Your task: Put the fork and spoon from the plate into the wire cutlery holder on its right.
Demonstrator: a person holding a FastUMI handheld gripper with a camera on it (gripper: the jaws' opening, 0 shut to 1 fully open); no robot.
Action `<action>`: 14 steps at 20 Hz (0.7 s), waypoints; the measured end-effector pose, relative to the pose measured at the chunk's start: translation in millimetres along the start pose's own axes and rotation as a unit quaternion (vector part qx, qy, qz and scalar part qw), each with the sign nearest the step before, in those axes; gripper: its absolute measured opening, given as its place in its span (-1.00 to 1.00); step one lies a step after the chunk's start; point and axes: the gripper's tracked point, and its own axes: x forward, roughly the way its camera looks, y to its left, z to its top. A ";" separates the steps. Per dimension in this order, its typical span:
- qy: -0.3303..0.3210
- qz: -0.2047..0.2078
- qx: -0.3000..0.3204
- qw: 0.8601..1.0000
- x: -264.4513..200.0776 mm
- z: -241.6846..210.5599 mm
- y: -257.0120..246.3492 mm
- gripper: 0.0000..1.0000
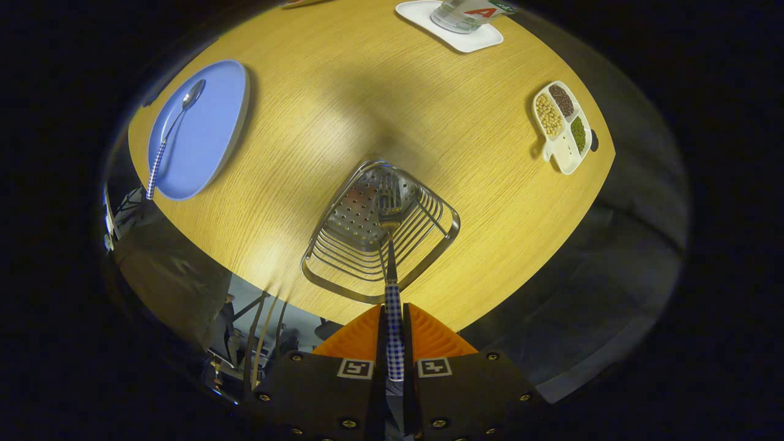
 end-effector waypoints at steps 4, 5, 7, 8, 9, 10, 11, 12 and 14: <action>-0.013 0.002 0.020 1.000 -13.2 -6.8 -3.2 -0.53; -0.019 -0.003 0.025 1.000 -18.9 -8.0 -6.5 -0.53; -0.033 -0.016 0.034 0.999 -27.4 -14.7 -11.0 -0.52; -0.041 -0.025 0.038 0.998 -34.6 -18.3 -13.1 -0.52; -0.053 -0.035 0.044 0.997 -42.2 -21.2 -14.0 -0.52; -0.067 -0.039 0.051 0.996 -49.2 -22.9 -12.2 -0.52; -0.079 -0.039 0.059 0.994 -56.7 -25.9 -8.4 -0.52; -0.092 -0.038 0.067 0.993 -64.4 -27.5 -3.8 -0.52; -0.110 -0.030 0.077 0.990 -76.0 -32.7 10.0 -0.52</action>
